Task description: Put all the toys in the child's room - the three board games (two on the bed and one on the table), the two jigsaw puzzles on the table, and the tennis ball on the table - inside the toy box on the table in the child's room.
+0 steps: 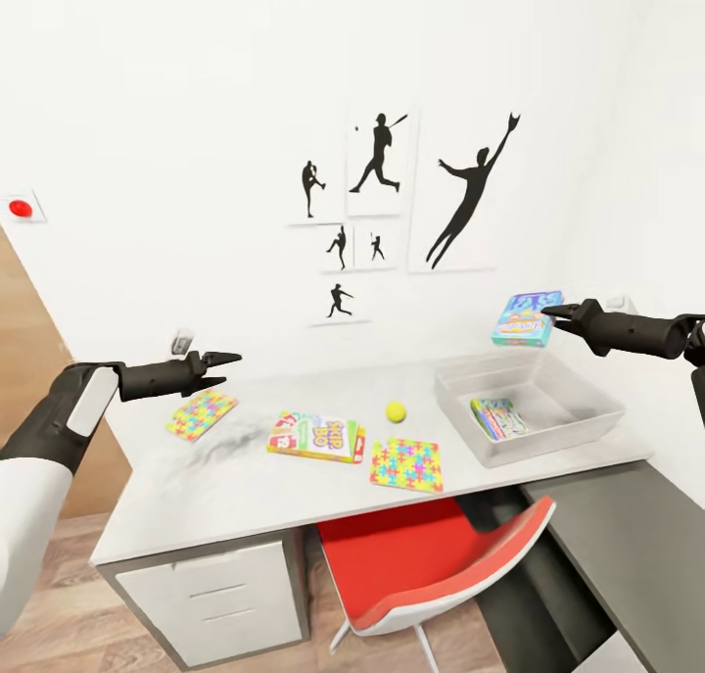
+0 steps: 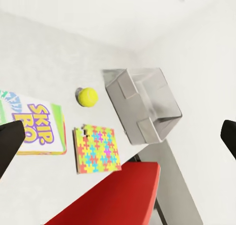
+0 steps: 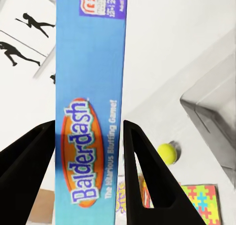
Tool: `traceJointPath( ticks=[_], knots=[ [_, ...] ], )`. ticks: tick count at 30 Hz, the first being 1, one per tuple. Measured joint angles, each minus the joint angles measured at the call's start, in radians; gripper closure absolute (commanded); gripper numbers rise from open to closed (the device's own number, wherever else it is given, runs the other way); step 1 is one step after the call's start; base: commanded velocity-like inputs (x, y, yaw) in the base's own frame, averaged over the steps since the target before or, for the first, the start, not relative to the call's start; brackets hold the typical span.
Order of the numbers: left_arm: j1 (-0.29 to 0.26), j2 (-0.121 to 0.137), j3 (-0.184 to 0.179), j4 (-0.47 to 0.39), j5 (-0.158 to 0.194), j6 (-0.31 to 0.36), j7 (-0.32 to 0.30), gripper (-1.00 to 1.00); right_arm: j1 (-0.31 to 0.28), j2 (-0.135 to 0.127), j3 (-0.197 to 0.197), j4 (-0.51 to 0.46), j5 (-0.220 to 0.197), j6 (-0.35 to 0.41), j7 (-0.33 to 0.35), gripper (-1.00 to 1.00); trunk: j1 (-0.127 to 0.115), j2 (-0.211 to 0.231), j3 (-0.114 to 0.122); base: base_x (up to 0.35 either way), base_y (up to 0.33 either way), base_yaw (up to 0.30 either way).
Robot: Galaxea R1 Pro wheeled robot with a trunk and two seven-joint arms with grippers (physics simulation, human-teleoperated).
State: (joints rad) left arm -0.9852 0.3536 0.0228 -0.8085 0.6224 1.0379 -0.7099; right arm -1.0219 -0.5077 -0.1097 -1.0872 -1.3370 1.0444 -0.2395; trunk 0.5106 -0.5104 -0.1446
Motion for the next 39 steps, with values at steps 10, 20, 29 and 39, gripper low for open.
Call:
traceJointPath(
  ticks=[10,20,29,39],
  knots=[
    [0.0,-0.001,0.001,0.0,0.0,0.0,0.0,-1.0,0.001,0.0,0.0,0.002,0.001,0.0,0.0,1.0,0.0,0.0,0.0,0.116,-0.044,0.0],
    [0.0,-0.001,0.002,0.0,0.0,0.0,0.0,-1.0,0.001,0.0,-0.001,0.002,0.002,0.0,0.001,1.0,0.0,0.0,0.0,0.091,0.025,0.0],
    [0.0,-0.001,0.002,0.0,0.0,0.0,0.0,-1.0,0.001,0.0,0.001,0.003,0.005,0.0,0.0,1.0,0.0,0.0,0.0,0.019,0.001,0.0],
    [0.0,-0.002,0.002,0.0,0.0,0.0,0.0,-1.0,0.001,0.0,0.002,0.008,0.009,0.0,-0.01,1.0,0.0,0.0,0.0,0.076,0.0,0.0]
  ],
)
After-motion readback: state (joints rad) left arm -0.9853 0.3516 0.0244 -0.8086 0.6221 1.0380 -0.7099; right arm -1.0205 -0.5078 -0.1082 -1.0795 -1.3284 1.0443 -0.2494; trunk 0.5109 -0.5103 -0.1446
